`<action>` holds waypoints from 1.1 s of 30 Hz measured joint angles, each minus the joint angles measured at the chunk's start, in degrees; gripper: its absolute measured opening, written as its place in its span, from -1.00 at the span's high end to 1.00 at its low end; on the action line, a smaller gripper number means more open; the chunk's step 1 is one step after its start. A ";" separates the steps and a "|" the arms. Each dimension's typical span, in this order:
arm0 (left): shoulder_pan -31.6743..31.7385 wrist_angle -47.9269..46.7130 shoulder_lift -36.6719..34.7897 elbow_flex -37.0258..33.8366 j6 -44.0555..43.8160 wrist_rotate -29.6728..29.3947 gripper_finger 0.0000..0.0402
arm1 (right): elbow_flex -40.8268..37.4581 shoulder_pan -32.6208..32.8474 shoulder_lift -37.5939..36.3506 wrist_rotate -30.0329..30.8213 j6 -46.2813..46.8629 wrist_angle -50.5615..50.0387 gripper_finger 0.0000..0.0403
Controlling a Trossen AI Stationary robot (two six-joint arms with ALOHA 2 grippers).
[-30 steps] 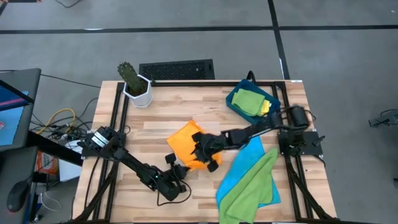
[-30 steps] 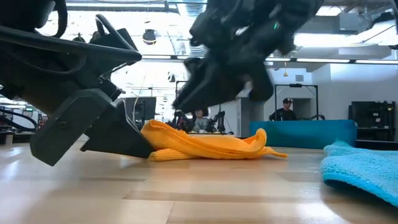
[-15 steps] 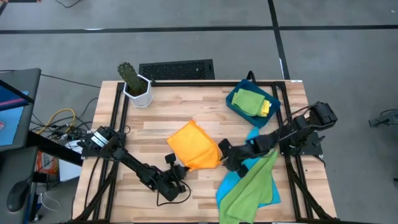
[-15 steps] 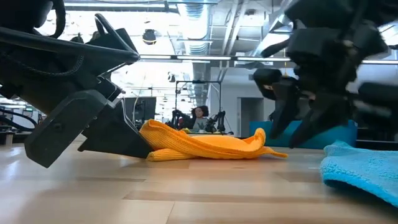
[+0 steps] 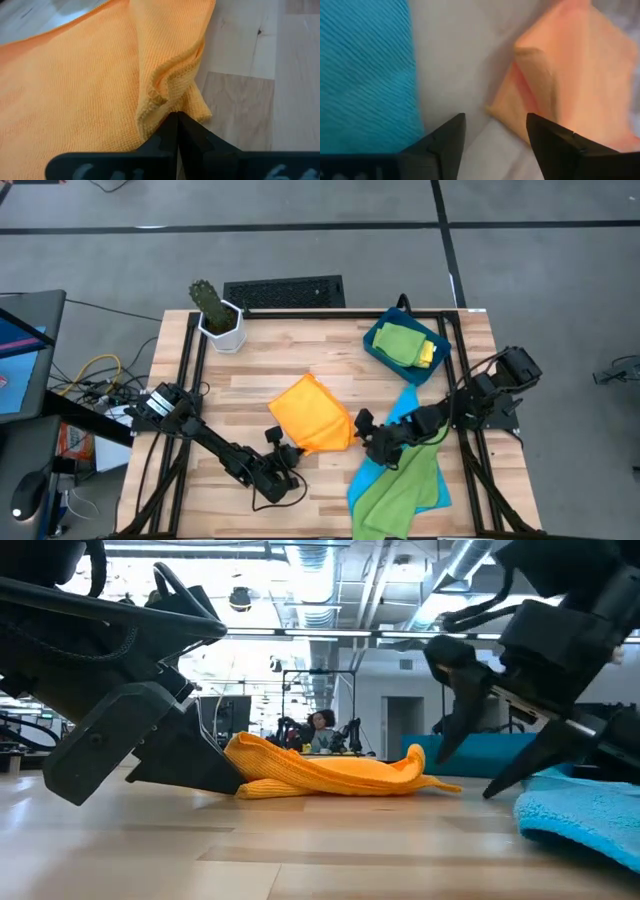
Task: Fold microfiber towels
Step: Fold the orange microfiber cloth
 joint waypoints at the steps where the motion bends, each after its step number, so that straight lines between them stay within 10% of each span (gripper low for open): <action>1: 0.00 0.00 0.00 0.00 0.00 0.00 1.00 | -0.12 0.22 0.05 1.74 -0.51 0.59 -0.18; 23: 0.00 0.02 0.00 0.00 -0.13 0.00 1.00 | 0.91 0.22 6.70 9.12 -3.83 12.78 -0.07; 33: 0.00 0.04 0.00 -0.02 -0.28 0.02 1.00 | 0.66 0.09 5.59 8.68 -3.29 11.82 0.51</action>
